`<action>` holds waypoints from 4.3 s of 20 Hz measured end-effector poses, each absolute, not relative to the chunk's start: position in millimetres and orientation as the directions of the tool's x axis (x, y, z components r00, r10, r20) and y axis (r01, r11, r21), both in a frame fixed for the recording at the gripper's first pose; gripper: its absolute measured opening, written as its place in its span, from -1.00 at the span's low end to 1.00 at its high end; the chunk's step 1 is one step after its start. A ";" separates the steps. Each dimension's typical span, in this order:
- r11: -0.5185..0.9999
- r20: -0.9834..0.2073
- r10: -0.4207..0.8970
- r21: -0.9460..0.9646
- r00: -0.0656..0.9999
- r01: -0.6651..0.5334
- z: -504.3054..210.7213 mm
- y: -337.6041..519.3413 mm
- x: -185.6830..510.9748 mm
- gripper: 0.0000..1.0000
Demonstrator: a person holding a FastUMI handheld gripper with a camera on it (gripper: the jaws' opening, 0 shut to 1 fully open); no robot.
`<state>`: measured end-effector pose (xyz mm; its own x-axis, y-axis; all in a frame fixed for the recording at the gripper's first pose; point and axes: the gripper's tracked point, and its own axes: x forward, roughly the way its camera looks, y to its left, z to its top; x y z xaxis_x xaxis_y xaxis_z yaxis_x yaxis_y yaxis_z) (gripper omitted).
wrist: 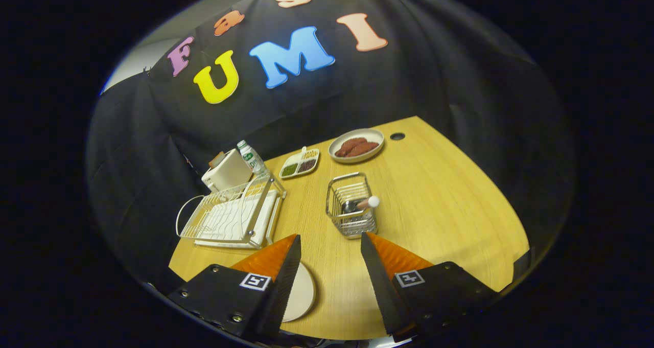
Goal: Take the plate from the dish rack, then take the spoon from the basket and place it into the plate.
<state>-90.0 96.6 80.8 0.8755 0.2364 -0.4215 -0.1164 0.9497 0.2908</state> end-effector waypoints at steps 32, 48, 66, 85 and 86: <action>0.985 -0.168 0.154 0.099 0.974 -0.139 36.4 99.2 35.3 -0.67; 0.996 -0.212 0.094 0.021 0.973 -0.092 138.9 108.9 -9.5 -0.75; 0.974 -0.418 0.163 -0.076 0.894 -0.213 124.2 179.1 -93.2 -0.75; 0.873 -0.620 0.391 0.017 0.680 -0.487 44.4 323.6 -97.9 -0.74; 0.866 -0.621 0.400 0.017 0.673 -0.499 41.9 329.4 -97.4 -0.74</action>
<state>-97.4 329.4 41.9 0.6735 0.4004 -0.6214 -0.4991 0.8664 0.0173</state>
